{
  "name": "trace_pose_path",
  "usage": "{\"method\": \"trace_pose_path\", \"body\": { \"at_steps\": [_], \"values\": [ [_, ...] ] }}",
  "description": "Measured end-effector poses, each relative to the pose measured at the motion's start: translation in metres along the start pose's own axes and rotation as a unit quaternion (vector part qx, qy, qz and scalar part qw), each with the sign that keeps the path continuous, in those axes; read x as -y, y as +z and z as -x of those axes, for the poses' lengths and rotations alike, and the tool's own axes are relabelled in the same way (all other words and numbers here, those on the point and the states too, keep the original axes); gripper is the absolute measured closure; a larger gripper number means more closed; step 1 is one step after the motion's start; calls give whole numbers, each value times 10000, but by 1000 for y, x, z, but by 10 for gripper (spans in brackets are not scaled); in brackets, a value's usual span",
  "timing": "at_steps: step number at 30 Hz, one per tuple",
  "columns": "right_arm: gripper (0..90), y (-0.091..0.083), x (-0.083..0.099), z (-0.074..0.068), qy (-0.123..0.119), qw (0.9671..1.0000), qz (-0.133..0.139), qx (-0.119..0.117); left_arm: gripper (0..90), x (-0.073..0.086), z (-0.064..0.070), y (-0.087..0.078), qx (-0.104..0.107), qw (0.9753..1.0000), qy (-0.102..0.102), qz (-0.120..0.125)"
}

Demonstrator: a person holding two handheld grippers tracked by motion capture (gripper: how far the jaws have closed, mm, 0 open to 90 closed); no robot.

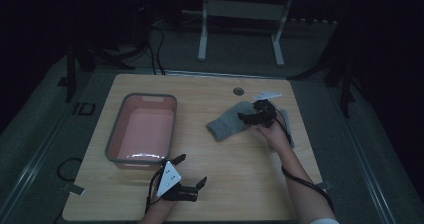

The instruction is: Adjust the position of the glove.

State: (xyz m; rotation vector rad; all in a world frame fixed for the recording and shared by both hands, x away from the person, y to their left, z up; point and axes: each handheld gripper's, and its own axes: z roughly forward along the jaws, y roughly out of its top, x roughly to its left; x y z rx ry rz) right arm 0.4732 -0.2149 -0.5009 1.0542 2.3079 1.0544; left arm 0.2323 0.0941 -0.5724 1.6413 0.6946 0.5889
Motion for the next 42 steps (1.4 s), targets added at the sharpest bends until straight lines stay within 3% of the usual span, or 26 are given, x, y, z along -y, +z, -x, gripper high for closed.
{"method": "trace_pose_path", "body": {
  "at_steps": [11, 15, 18, 21, 26, 29, 32, 35, 36, 37, 39, 42],
  "values": [
    [186, 31, -10, -3, -60, 9995, -278, 137, 2, 0, 0, 0, -9, 10000, -27, -14],
    [190, 42, -5, -4, -7, 9990, -397, 195, 3, 0, -3, 0, 7, 9998, -220, -31],
    [239, 51, 3, -6, -45, 9979, -512, 386, 3, 0, -2, 0, 4, 9998, -178, -40],
    [252, 59, 9, -6, -72, 9973, -612, 394, 3, 0, -1, 0, 8, 9999, -128, -32],
    [388, 59, 12, 0, 115, 9980, -616, 130, 3, 0, 0, 0, 14, 10000, -88, -37],
    [494, 58, 12, 1, 104, 9980, -613, 60, 3, 0, 0, 0, 10, 10000, -55, -45],
    [658, 57, 10, -3, -116, 9979, -642, -4, 3, 0, 1, 0, 7, 10000, -45, -49],
    [758, 56, 6, -7, -326, 9969, -718, -41, 3, 0, 0, 0, 11, 10000, -59, -52],
    [758, 56, 6, -7, -326, 9969, -718, -41, 3, 0, 0, 0, 11, 10000, -59, -52],
    [791, 52, 3, -9, -266, 9967, -744, -196, 3, 0, 0, 0, 13, 10000, -65, -50],
    [804, 48, 0, -12, -356, 9961, -763, -275, 3, 0, 0, 0, 11, 10000, -59, -52],
    [807, 38, -4, -19, -362, 9963, -642, -452, 3, 0, 0, 0, 9, 10000, -48, -55]
  ]
}}
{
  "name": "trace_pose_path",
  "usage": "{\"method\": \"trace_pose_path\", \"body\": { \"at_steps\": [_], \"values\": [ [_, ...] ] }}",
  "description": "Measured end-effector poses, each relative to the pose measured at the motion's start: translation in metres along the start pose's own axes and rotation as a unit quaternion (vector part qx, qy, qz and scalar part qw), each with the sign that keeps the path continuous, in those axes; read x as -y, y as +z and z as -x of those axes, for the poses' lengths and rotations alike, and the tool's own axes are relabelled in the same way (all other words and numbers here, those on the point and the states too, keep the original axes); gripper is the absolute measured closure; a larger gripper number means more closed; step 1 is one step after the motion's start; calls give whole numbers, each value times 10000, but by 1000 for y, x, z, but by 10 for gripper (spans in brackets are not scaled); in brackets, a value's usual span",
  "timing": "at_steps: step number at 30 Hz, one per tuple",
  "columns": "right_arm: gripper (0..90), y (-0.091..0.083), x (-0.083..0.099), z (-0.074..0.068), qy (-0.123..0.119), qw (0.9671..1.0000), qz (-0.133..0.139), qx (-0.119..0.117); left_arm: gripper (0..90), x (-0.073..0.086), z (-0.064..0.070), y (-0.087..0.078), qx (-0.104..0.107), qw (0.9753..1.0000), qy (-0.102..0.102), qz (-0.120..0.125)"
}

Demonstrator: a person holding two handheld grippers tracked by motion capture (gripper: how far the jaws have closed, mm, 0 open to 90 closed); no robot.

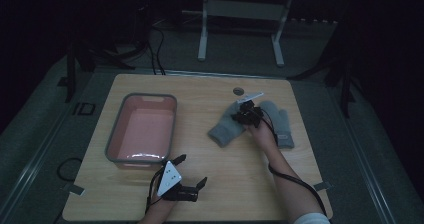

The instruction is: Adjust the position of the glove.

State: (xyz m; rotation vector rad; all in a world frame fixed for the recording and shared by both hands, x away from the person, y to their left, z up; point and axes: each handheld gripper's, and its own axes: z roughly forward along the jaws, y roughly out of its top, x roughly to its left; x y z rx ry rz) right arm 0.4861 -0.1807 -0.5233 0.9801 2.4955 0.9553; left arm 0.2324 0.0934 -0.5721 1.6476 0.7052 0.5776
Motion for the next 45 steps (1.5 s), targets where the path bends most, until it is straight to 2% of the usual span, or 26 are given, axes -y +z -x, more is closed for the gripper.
{"method": "trace_pose_path", "body": {
  "at_steps": [4, 7, 10, 11, 15, 18, 23, 25, 27, 28, 33, 34, 37, 38, 42, 45],
  "values": [
    [808, -14, -7, -19, -299, 9990, 104, -317, 3, 0, 0, 0, -9, 10000, 18, 19],
    [808, -24, -12, -35, -512, 9966, 211, -604, 3, 0, 0, 0, -10, 10000, 18, 22],
    [807, -33, -13, -52, -726, 9927, 239, -929, 3, 0, 0, 0, -12, 10000, 20, 33],
    [807, -36, -13, -58, -838, 9904, 243, -1071, 3, 0, 0, 0, -14, 10000, 20, 35],
    [807, -40, -7, -76, -1204, 9829, 200, -1382, 3, 0, 0, -1, -13, 10000, 17, 56],
    [806, -37, -1, -79, -1367, 9776, 90, -1601, 3, 0, 0, -1, -12, 10000, 25, 53],
    [803, -24, 7, -83, -1578, 9662, -59, -2038, 3, 0, 0, 0, -6, 10000, 12, 64],
    [801, -17, 8, -87, -1721, 9657, -162, -1937, 3, 0, 0, 0, -7, 10000, 20, 62],
    [800, -14, 8, -87, -1756, 9649, -186, -1945, 3, 0, 0, 0, -9, 10000, 11, 66],
    [797, -5, 8, -87, -1763, 9633, -221, -2011, 3, 0, 0, 0, -7, 10000, 11, 71],
    [764, 10, 5, -85, -1889, 9567, -267, -2199, 3, 0, 0, 0, 1, 10000, 12, 66],
    [729, 12, 4, -84, -1872, 9561, -279, -2237, 3, 0, 0, 0, 6, 10000, 13, 64],
    [549, 19, 3, -82, -1911, 9555, -319, -2227, 3, 0, 0, 0, 7, 10000, 9, 59],
    [506, 19, 2, -82, -1927, 9565, -325, -2166, 3, 0, 0, 0, 12, 10000, 9, 58],
    [401, 12, 1, -81, -1993, 9600, -274, -1949, 3, 0, 0, 0, 16, 10000, 9, 60],
    [394, 2, 0, -75, -1924, 9631, -171, -1874, 3, 0, 0, 0, 15, 10000, 12, 59]
  ]
}}
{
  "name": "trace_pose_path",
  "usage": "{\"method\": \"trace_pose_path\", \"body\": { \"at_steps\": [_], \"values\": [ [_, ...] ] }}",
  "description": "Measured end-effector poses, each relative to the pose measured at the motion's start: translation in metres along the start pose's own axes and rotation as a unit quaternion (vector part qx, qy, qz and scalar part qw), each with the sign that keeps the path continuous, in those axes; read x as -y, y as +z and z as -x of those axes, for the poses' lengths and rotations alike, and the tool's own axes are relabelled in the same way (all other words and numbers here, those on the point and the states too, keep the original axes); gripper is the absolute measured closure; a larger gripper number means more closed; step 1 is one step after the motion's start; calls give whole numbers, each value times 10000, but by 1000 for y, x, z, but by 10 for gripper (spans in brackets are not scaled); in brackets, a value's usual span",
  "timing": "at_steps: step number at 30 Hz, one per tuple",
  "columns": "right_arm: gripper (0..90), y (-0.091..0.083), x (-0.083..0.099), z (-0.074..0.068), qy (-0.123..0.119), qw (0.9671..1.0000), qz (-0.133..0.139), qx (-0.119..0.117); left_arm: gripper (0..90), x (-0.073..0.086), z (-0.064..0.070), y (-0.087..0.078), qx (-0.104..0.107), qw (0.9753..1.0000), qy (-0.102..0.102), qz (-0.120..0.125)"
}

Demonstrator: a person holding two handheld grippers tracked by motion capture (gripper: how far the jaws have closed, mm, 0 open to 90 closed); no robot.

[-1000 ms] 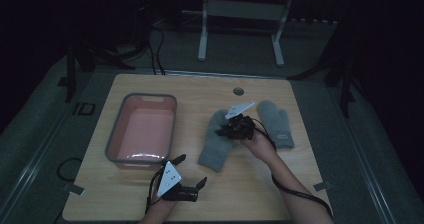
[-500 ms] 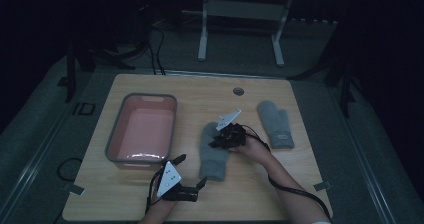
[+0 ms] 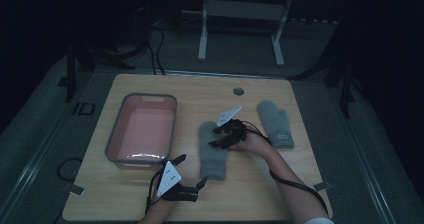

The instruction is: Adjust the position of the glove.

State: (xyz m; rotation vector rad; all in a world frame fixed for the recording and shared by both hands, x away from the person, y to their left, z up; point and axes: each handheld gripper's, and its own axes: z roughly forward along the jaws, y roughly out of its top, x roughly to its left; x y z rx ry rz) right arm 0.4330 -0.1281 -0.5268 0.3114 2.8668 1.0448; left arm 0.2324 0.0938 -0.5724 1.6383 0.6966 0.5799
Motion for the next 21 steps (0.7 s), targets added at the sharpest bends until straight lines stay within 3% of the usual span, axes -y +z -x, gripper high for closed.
{"method": "trace_pose_path", "body": {
  "at_steps": [4, 8, 10, 15, 18, 21],
  "values": [
    [353, -19, 1, 1, 111, 9997, 104, 203, 3, 0, 0, 0, -12, 10000, -1, 5],
    [278, -40, 9, 5, 434, 9977, 260, 459, 3, 0, 1, 0, -19, 10000, 2, 7],
    [204, -50, 14, 7, 714, 9940, 387, 732, 3, 0, 1, 0, -24, 10000, 5, 13],
    [191, -78, 32, 14, 1068, 9852, 638, 1179, 3, 0, 1, 0, -27, 10000, 13, 13],
    [214, -94, 42, 21, 1325, 9808, 695, 1254, 3, 0, 1, 0, -30, 10000, 12, 12],
    [294, -110, 52, 23, 1275, 9765, 693, 1595, 3, 0, 1, 0, -31, 10000, 10, 11]
  ]
}}
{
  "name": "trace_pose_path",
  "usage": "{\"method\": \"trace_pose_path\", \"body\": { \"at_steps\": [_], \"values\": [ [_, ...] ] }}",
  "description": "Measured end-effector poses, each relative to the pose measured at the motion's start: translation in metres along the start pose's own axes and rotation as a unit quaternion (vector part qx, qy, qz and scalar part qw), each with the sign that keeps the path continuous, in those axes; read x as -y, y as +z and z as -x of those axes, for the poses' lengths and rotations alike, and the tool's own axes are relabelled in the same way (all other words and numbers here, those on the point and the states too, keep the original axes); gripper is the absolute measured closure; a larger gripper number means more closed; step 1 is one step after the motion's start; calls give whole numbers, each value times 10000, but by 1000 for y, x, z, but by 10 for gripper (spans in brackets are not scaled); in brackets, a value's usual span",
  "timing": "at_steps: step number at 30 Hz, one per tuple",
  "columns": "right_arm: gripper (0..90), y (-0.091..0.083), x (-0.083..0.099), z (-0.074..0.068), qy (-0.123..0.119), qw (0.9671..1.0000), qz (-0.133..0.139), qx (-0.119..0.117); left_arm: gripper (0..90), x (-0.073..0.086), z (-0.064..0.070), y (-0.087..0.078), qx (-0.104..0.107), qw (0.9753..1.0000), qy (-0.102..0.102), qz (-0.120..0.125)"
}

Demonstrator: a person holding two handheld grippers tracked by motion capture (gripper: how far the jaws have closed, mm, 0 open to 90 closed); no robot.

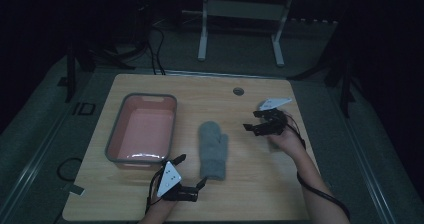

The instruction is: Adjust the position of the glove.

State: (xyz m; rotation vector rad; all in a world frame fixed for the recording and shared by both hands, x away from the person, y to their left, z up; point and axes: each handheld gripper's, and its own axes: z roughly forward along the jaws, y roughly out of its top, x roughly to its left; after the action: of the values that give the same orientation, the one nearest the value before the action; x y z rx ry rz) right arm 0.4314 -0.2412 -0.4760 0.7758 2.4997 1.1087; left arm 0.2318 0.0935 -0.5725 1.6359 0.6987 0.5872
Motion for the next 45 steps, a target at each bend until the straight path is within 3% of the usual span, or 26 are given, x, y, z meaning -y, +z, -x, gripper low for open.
{"method": "trace_pose_path", "body": {
  "at_steps": [1, 4, 8, 12, 13, 14, 15, 19, 21, 23, 29, 33, 41, 45],
  "values": [
    [294, 0, 0, 0, 0, 10000, 0, 0, 3, 0, 0, 0, 0, 10000, 0, 0],
    [320, -17, 10, 16, 254, 9990, -74, 355, 3, 0, 0, 0, -3, 10000, -2, 8],
    [336, -31, 20, 28, 352, 9974, -48, 631, 3, 0, 0, 0, -8, 10000, -3, 4],
    [353, -42, 32, 44, 749, 9942, 18, 777, 3, 0, 0, 0, -11, 10000, -4, 5],
    [353, -42, 32, 44, 749, 9942, 18, 777, 3, 0, 0, 0, -11, 10000, -4, 5],
    [360, -44, 40, 53, 1013, 9917, 46, 789, 3, 0, 0, 0, -15, 10000, -9, 9],
    [362, -44, 43, 55, 1079, 9904, 41, 865, 3, 0, 0, 0, -12, 10000, -6, 8],
    [382, -41, 54, 60, 1193, 9875, 2, 1033, 3, 0, 0, 0, -12, 10000, -3, 6],
    [411, -34, 65, 66, 1435, 9824, 26, 1195, 3, 0, 0, 0, -13, 10000, -3, 3],
    [415, -28, 71, 69, 1528, 9800, 44, 1272, 3, 0, 0, 0, -12, 10000, -3, 4],
    [404, -6, 81, 73, 1579, 9777, -66, 1384, 2, 0, 0, 0, -8, 10000, 2, 1],
    [426, 11, 86, 70, 1512, 9756, -356, 1552, 3, 0, 0, 0, -9, 10000, 9, 0],
    [663, 15, 86, 65, 1811, 9675, -332, 1731, 3, 0, 0, 0, -13, 10000, 12, 2],
    [752, 15, 84, 60, 2139, 9584, -323, 1864, 3, 0, 0, 0, -19, 10000, 5, 5]
  ]
}}
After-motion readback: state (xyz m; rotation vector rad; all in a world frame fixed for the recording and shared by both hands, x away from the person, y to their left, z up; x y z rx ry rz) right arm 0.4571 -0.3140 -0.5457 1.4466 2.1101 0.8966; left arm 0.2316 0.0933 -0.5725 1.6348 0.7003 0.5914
